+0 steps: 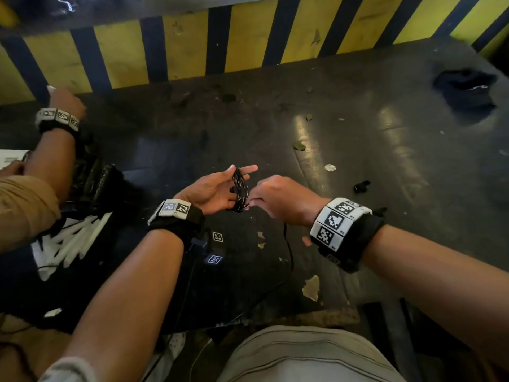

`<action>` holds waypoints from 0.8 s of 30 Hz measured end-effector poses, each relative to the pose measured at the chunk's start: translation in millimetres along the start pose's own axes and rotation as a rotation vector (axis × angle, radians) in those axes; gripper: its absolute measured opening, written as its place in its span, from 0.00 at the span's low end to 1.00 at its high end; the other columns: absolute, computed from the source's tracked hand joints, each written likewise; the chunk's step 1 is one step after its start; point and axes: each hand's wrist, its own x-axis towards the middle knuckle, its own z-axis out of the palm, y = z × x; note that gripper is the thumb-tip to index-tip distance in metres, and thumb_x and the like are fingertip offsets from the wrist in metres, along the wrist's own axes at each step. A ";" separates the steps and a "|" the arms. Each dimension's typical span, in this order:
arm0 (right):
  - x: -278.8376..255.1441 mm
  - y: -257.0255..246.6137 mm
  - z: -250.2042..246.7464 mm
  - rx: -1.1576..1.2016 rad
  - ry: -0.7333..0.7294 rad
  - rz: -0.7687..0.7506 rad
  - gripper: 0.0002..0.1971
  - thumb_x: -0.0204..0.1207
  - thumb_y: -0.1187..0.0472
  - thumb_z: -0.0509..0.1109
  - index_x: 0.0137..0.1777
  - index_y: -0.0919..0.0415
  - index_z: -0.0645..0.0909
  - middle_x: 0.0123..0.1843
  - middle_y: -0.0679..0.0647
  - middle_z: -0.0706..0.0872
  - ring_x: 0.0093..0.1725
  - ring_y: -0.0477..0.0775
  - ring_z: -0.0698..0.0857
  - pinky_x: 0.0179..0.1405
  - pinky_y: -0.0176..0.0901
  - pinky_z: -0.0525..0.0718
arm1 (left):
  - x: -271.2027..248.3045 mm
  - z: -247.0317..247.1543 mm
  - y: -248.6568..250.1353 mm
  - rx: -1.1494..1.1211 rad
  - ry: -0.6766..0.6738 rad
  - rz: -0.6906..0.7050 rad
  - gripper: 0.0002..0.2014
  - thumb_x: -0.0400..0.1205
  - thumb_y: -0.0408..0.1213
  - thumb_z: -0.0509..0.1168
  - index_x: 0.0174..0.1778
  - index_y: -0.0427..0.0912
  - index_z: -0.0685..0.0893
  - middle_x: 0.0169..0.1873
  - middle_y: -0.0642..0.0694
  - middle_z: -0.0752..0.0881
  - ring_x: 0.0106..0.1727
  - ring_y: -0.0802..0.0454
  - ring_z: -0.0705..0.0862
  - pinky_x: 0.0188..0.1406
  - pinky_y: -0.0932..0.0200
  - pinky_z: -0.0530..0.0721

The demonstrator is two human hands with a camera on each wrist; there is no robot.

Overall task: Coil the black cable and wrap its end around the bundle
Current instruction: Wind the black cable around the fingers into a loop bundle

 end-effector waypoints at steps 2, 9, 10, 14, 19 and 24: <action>1.9 -4.2 -11.2 -0.103 0.028 -0.047 0.12 0.88 0.61 0.64 0.48 0.58 0.89 0.48 0.49 0.85 0.49 0.58 0.89 0.51 0.58 0.89 | -1.3 0.4 -2.1 0.036 0.016 -0.028 0.29 0.86 0.55 0.60 0.82 0.48 0.75 0.80 0.36 0.75 0.75 0.31 0.78 0.75 0.30 0.75; 20.8 -5.5 -52.7 -0.184 0.136 -0.087 0.11 0.87 0.60 0.66 0.58 0.56 0.90 0.58 0.56 0.91 0.55 0.58 0.92 0.55 0.56 0.91 | -11.6 -1.1 -9.5 0.072 -0.108 -0.150 0.35 0.73 0.61 0.77 0.76 0.53 0.83 0.84 0.44 0.68 0.74 0.23 0.78 0.71 0.32 0.80; 24.5 -4.7 -58.8 -0.175 0.149 -0.078 0.11 0.87 0.61 0.67 0.59 0.55 0.91 0.59 0.56 0.91 0.56 0.59 0.92 0.56 0.57 0.91 | -12.9 -2.0 -11.4 0.058 -0.135 -0.155 0.32 0.76 0.60 0.73 0.77 0.54 0.81 0.85 0.45 0.65 0.75 0.23 0.77 0.73 0.31 0.78; 38.9 -1.1 -74.4 -0.111 0.153 -0.036 0.10 0.84 0.60 0.69 0.57 0.53 0.93 0.60 0.54 0.92 0.58 0.58 0.91 0.60 0.56 0.90 | -17.0 -0.8 -15.6 0.067 -0.194 -0.168 0.27 0.89 0.55 0.53 0.83 0.53 0.74 0.89 0.46 0.58 0.77 0.23 0.75 0.78 0.27 0.70; 50.8 1.2 -77.7 -0.105 0.142 -0.056 0.08 0.81 0.55 0.73 0.54 0.47 0.93 0.55 0.49 0.92 0.56 0.57 0.90 0.58 0.57 0.89 | -27.0 9.7 -10.6 0.037 -0.283 -0.089 0.30 0.86 0.53 0.60 0.84 0.46 0.71 0.88 0.46 0.63 0.78 0.18 0.71 0.79 0.23 0.66; 48.9 13.2 -70.5 -0.144 0.202 -0.115 0.11 0.84 0.52 0.69 0.59 0.49 0.92 0.56 0.49 0.95 0.55 0.56 0.92 0.56 0.56 0.89 | -37.3 11.3 4.1 -0.019 -0.357 0.028 0.29 0.87 0.52 0.59 0.84 0.43 0.69 0.89 0.42 0.59 0.79 0.14 0.67 0.78 0.22 0.66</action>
